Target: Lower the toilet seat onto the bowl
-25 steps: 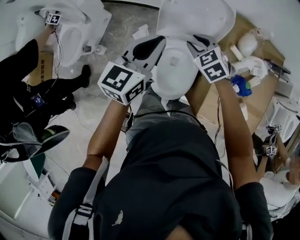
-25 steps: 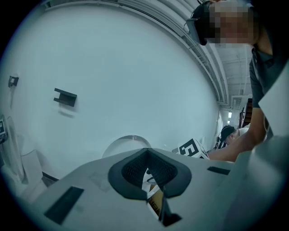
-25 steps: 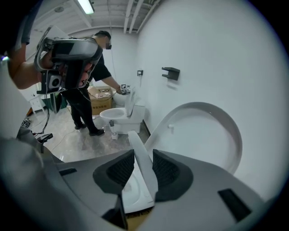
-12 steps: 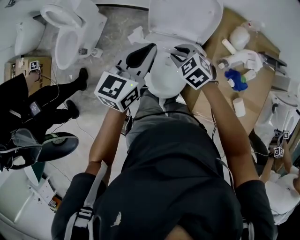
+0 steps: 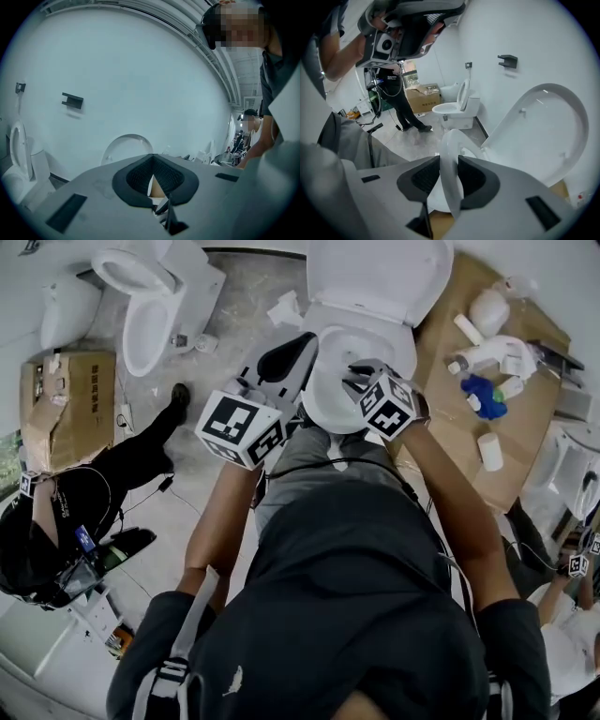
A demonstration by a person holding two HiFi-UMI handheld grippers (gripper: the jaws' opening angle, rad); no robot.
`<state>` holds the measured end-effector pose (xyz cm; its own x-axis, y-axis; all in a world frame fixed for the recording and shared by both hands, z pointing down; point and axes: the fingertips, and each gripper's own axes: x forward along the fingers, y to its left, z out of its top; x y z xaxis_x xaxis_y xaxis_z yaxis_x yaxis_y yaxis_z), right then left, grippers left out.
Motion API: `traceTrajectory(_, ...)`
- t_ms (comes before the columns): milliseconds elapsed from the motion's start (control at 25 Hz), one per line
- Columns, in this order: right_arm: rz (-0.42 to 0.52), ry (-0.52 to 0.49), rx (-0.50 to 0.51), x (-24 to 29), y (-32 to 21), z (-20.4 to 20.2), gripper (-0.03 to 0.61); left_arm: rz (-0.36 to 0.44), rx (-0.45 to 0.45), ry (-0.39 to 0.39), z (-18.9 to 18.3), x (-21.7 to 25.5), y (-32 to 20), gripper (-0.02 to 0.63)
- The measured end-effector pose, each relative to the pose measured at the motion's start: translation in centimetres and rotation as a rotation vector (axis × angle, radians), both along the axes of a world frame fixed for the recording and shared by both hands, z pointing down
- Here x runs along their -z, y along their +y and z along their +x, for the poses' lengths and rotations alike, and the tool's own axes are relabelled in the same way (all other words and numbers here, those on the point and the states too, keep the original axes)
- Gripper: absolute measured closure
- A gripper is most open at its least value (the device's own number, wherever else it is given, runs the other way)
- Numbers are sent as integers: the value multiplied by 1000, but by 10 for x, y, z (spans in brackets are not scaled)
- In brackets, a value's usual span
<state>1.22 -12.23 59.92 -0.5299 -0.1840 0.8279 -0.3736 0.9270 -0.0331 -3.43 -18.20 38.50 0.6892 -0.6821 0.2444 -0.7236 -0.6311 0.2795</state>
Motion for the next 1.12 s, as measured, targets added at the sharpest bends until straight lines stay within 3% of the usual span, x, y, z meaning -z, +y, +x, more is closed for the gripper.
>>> traceTrajectory(360, -59, 85, 28, -34, 40, -5, 453, -10, -84, 0, -22, -11, -13, 609)
traceTrajectory(680, -165, 146, 57, -72, 80, -13, 451, -43, -66, 17, -56, -32, -15, 609)
traceTrajectory(1120, -316, 208, 72, -133, 129, -21, 474, -110, -65, 18, -65, -70, -10, 609)
